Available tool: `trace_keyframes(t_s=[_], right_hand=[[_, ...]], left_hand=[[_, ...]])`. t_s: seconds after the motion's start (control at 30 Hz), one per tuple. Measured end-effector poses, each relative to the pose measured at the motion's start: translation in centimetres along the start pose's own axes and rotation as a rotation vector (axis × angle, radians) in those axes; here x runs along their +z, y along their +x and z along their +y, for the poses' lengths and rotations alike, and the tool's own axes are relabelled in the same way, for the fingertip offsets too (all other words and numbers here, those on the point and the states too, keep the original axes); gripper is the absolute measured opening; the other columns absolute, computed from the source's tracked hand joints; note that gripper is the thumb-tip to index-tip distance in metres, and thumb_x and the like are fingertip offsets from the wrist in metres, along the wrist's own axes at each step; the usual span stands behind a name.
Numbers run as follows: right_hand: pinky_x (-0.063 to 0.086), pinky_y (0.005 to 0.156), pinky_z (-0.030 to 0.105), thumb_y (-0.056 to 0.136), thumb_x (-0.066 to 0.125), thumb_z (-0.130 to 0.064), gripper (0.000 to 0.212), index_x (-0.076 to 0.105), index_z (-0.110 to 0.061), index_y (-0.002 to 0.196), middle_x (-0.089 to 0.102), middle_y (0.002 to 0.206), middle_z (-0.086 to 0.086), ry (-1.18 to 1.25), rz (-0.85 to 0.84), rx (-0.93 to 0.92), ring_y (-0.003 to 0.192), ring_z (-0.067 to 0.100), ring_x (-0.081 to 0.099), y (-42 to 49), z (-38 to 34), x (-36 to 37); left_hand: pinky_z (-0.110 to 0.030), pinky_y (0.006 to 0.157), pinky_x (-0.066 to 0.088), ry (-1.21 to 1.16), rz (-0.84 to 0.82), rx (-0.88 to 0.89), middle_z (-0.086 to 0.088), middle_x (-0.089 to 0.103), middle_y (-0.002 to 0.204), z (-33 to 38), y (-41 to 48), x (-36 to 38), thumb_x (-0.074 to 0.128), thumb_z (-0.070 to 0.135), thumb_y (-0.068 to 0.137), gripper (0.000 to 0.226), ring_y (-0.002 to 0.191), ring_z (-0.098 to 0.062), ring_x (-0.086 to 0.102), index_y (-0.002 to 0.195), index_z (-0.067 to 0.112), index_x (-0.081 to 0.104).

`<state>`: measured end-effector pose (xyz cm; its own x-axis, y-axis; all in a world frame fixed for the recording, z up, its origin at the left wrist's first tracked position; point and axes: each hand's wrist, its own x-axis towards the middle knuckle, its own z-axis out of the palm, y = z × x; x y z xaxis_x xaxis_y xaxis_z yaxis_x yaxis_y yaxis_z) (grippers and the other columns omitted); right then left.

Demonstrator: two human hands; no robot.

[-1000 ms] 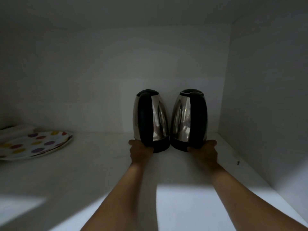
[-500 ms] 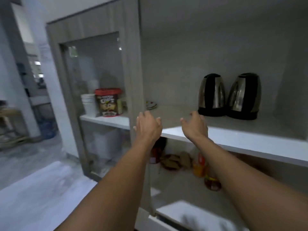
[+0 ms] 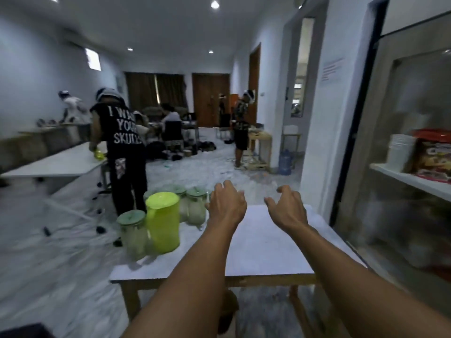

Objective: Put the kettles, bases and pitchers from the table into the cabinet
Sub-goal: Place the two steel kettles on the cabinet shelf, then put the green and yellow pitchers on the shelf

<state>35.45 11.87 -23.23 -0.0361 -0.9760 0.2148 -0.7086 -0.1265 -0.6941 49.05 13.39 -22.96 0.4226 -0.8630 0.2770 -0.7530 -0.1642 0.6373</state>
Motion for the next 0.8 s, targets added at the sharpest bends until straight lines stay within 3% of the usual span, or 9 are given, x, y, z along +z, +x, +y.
trace_keyframes(t_s=[0.13, 0.3, 0.47, 0.57, 0.67, 0.8], right_hand=[[0.041, 0.097, 0.038, 0.097, 0.053, -0.037, 0.047, 0.045, -0.013, 0.137, 0.043, 0.144, 0.015, 0.024, -0.191, -0.124, 0.125, 0.036, 0.051, 0.5, -4.2, 7.5], [0.042, 0.093, 0.036, 0.095, 0.055, -0.034, 0.045, 0.052, -0.010, 0.133, 0.053, 0.139, 0.015, 0.072, -0.396, -0.147, 0.125, 0.034, 0.052, 1.7, -7.8, 15.0], [0.038, 0.072, 0.031, 0.095, 0.056, -0.034, 0.032, 0.067, -0.003, 0.100, 0.065, 0.098, 0.014, 0.143, -0.558, -0.116, 0.102, 0.034, 0.062, 1.3, -11.3, 22.4], [0.040, 0.071, 0.035, 0.093, 0.059, -0.037, 0.036, 0.054, -0.011, 0.069, 0.056, 0.079, 0.011, 0.235, -0.594, -0.027, 0.086, 0.033, 0.059, 1.5, -12.9, 27.4], [0.053, 0.087, 0.045, 0.094, 0.057, -0.043, 0.036, 0.053, -0.013, 0.074, 0.057, 0.089, 0.013, 0.312, -0.613, 0.118, 0.099, 0.039, 0.060, 1.9, -15.0, 31.6], [0.047, 0.100, 0.055, 0.085, 0.058, -0.062, 0.048, 0.060, -0.013, 0.084, 0.059, 0.109, 0.014, 0.436, -0.610, 0.330, 0.116, 0.040, 0.053, 2.8, -16.5, 36.8]], left_hand=[[-0.052, 0.103, 0.040, 0.044, 0.086, -0.167, -0.012, 0.047, 0.139, -7.5, 1.7, -3.0, 0.047, 0.027, 0.096, 0.039, 0.125, -0.036, 0.048, 0.132, 0.012, 0.050], [-0.046, 0.098, 0.045, 0.118, 0.173, -0.345, -0.012, 0.052, 0.136, -15.6, 2.0, -5.5, 0.049, 0.020, 0.097, 0.035, 0.123, -0.034, 0.051, 0.131, 0.010, 0.051], [-0.036, 0.085, 0.048, 0.069, 0.234, -0.604, -0.012, 0.059, 0.129, -22.6, 2.8, -7.5, 0.050, 0.017, 0.093, 0.034, 0.115, -0.034, 0.058, 0.126, 0.013, 0.056], [-0.029, 0.075, 0.041, -0.058, 0.202, -0.735, -0.013, 0.058, 0.131, -26.1, 4.1, -7.4, 0.054, 0.016, 0.094, 0.035, 0.116, -0.033, 0.057, 0.128, 0.009, 0.054], [-0.031, 0.075, 0.043, -0.204, 0.157, -0.842, -0.016, 0.061, 0.127, -30.1, 6.4, -6.6, 0.062, 0.018, 0.091, 0.036, 0.115, -0.034, 0.059, 0.123, 0.003, 0.059], [-0.035, 0.069, 0.053, -0.421, 0.015, -0.911, -0.015, 0.069, 0.109, -34.7, 9.9, -4.7, 0.071, 0.019, 0.080, 0.034, 0.091, -0.032, 0.063, 0.108, 0.001, 0.067]])
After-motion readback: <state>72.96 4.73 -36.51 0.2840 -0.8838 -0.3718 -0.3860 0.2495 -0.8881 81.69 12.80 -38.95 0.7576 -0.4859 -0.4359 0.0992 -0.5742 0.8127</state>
